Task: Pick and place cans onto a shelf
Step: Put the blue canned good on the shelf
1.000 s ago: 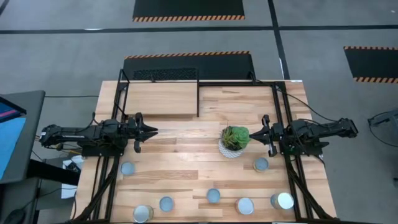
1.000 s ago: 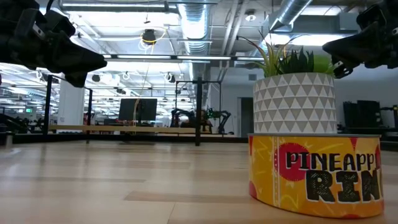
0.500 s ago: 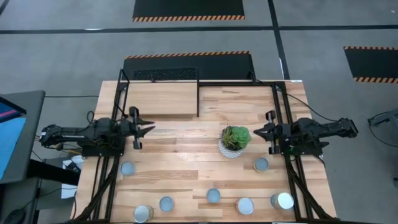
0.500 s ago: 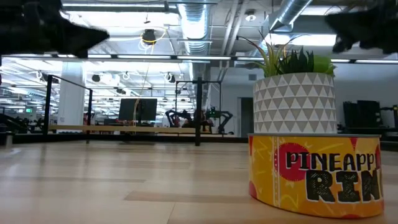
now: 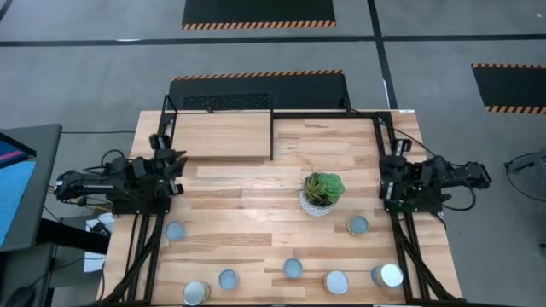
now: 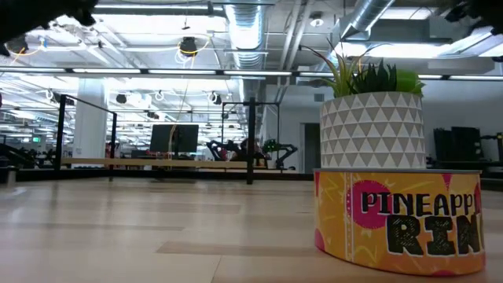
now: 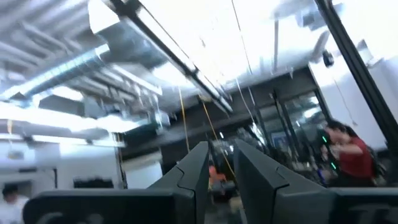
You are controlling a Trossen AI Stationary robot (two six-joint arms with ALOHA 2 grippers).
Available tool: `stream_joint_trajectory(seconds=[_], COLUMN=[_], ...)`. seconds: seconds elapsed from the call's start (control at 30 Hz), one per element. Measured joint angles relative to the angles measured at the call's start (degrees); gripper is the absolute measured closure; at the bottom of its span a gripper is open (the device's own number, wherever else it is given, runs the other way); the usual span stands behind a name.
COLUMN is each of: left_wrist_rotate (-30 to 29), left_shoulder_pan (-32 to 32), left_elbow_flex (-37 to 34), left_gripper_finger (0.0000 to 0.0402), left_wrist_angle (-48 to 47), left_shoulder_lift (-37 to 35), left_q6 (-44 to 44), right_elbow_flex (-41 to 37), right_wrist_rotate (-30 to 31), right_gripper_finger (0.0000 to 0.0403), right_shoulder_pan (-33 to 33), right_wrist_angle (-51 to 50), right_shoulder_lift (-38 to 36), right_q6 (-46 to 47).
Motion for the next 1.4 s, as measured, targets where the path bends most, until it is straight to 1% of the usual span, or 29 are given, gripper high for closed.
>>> stream_joint_trajectory(seconds=[0.1,0.23,0.33,0.57,0.67,0.8,0.87,0.97,1.07,1.17,1.4], left_wrist_rotate=[-0.05,-0.09,-0.09,-0.11,-0.10,-0.09,-0.09,-0.10,-0.09,0.75,5.89], left_shoulder_pan=[0.00,0.02,0.02,0.02,0.00,0.02,0.00,0.00,0.00,-0.31,-2.11], left_elbow_flex=[2.83,8.09,13.96,30.70,36.81,42.58,44.33,45.32,45.39,45.44,45.46], left_gripper_finger=[0.0333,0.0333,0.0333,0.0333,0.0333,0.0333,0.0333,0.0333,0.0333,0.0333,0.0333], left_wrist_angle=[-0.39,-2.90,-8.49,-19.40,-25.83,-36.58,-42.21,-49.13,-52.78,-55.03,-63.78], left_shoulder_lift=[2.44,8.09,13.54,25.64,30.07,35.13,37.37,39.98,41.82,42.75,43.06], left_q6=[0.16,0.10,-0.51,-0.79,-1.62,-4.76,-6.40,-8.62,-12.17,-18.01,-27.28], right_elbow_flex=[1.66,2.88,4.95,11.58,13.32,14.42,14.46,14.50,14.61,15.53,17.89], right_wrist_rotate=[-0.02,-0.77,-3.23,-11.04,-11.93,-11.63,-11.09,-10.93,-10.99,-11.33,-11.90], right_gripper_finger=[0.0360,0.0360,0.0360,0.0360,0.0360,0.0360,0.0360,0.0360,0.0360,0.0360,0.0360], right_shoulder_pan=[0.00,0.11,0.13,0.13,0.13,0.11,0.13,0.13,0.17,0.29,3.01], right_wrist_angle=[0.77,0.15,0.61,0.91,0.76,-2.56,-3.83,-3.20,-1.91,-3.31,-16.59], right_shoulder_lift=[-0.03,0.24,0.88,3.75,6.47,13.21,17.41,23.22,27.96,31.91,40.49], right_q6=[0.98,1.35,1.73,7.56,8.57,12.50,15.73,21.08,27.60,35.46,48.41])
